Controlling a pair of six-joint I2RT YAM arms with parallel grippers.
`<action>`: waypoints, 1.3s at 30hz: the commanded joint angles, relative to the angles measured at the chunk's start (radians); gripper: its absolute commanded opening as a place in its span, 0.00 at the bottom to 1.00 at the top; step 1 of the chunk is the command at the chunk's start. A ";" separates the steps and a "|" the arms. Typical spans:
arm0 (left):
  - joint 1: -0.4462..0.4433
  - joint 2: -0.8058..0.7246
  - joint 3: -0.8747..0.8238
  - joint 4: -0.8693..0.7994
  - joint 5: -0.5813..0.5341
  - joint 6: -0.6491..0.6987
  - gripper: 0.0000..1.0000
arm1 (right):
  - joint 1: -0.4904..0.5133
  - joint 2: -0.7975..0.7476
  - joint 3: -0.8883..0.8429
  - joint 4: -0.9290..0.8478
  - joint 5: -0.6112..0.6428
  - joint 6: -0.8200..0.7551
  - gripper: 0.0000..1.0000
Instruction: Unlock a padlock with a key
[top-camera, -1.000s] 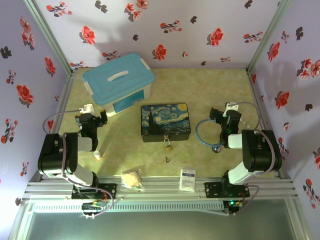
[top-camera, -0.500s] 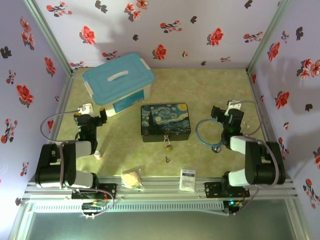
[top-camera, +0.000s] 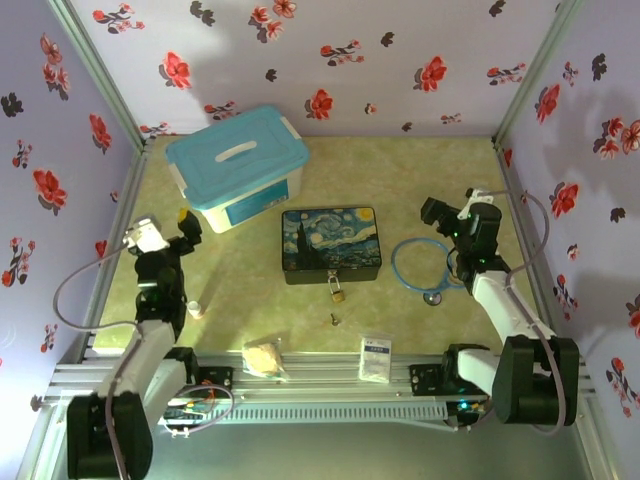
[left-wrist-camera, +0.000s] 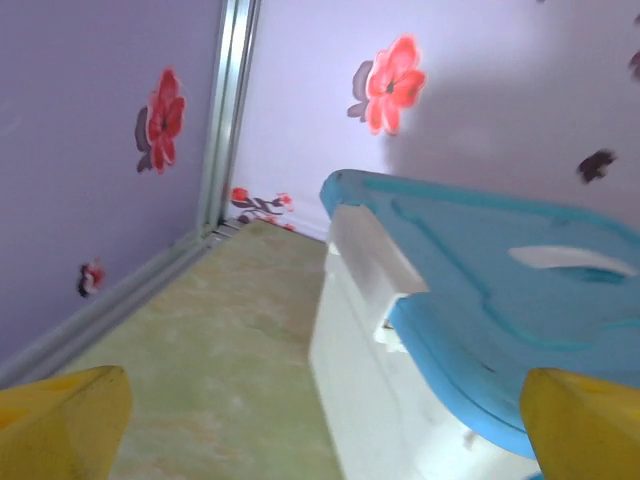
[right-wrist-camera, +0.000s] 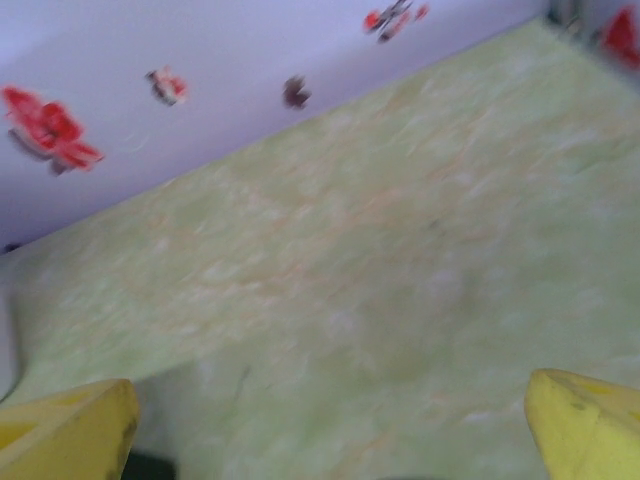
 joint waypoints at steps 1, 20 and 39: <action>0.000 -0.102 -0.030 -0.116 0.115 -0.220 1.00 | 0.011 -0.017 0.050 -0.104 -0.185 0.089 0.99; -0.571 -0.036 0.283 -0.772 0.189 -0.406 1.00 | 0.629 -0.144 0.071 -0.519 0.065 0.020 0.92; -0.972 0.218 0.278 -0.612 0.056 -0.581 1.00 | 1.124 0.096 0.009 -0.411 0.260 0.273 0.65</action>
